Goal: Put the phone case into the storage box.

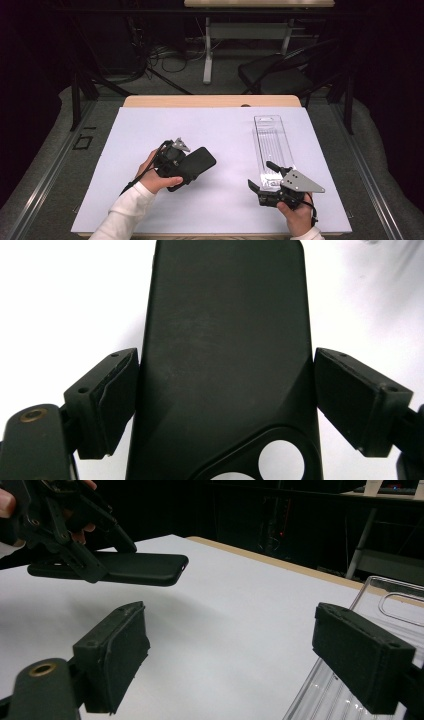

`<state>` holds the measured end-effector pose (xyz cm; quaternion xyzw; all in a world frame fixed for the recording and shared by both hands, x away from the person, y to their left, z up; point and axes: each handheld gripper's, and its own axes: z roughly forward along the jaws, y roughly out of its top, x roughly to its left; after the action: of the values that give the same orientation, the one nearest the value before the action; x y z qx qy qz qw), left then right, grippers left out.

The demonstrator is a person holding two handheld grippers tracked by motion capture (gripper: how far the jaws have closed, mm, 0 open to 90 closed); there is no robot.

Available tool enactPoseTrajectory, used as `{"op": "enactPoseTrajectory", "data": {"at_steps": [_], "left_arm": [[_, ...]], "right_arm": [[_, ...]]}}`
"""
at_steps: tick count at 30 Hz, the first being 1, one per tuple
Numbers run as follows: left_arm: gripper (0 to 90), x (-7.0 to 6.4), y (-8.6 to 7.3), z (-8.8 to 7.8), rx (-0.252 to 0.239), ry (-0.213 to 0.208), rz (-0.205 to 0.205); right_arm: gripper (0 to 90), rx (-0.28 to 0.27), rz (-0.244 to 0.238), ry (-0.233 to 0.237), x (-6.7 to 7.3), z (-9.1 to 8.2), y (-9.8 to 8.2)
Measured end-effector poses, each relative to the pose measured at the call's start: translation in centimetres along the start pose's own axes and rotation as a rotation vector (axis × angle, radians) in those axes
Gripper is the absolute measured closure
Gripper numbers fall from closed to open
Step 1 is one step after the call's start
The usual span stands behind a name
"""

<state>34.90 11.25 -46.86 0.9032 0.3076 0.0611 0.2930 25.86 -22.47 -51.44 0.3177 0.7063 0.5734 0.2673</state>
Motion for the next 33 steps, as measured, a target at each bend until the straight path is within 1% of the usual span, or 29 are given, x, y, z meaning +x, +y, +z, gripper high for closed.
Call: {"op": "enactPoseTrajectory", "data": {"at_steps": [2,5,8,13,15,17,21,24,27,29,30,31,33], "left_arm": [[14.1,-0.4,0.6,-0.2,-0.007,0.004,0.014],[14.2,-1.0,1.4,-0.4,-0.012,-0.01,0.026],[14.2,-1.6,2.2,-0.5,-0.01,-0.02,0.04],[14.2,-2.3,2.8,-0.6,-0.018,-0.038,0.054],[14.2,-2.4,2.8,-0.6,-0.021,-0.039,0.055],[14.2,-2.4,2.8,-0.7,-0.019,-0.037,0.06],[14.3,-2.3,2.5,-0.8,-0.018,-0.043,0.055],[14.3,-2.2,2.3,-0.8,-0.013,-0.048,0.056],[14.3,-2.2,2.1,-0.8,-0.012,-0.053,0.057],[14.3,-2.2,2.0,-0.9,-0.011,-0.052,0.062],[14.3,-2.2,2.0,-1.0,-0.012,-0.055,0.061],[14.3,-2.1,1.9,-1.0,-0.013,-0.056,0.058],[14.3,-2.0,1.8,-1.1,-0.015,-0.053,0.055]], "right_arm": [[13.8,0.0,-0.001,0.0,0.0,0.0,0.0],[13.8,-0.001,0.003,0.0,0.1,0.0,0.0],[13.8,-0.002,-0.003,-0.001,0.0,0.0,0.1],[13.8,-0.002,-0.008,-0.001,0.1,0.0,0.2],[13.7,-0.004,-0.005,0.0,0.2,-0.1,0.2],[13.7,-0.006,-0.011,0.001,0.2,-0.1,0.3],[13.8,-0.002,-0.006,0.013,0.2,0.0,0.4],[13.8,0.004,-0.019,0.014,0.4,0.2,0.5],[13.9,0.012,-0.029,0.026,0.5,0.4,0.6],[14.1,0.023,-0.05,0.021,0.7,0.7,0.6],[14.2,0.032,-0.062,0.028,0.7,0.8,0.7],[14.2,0.032,-0.064,0.032,0.7,0.9,0.7],[14.2,0.067,-0.075,0.034,0.9,1.1,0.8]]}}
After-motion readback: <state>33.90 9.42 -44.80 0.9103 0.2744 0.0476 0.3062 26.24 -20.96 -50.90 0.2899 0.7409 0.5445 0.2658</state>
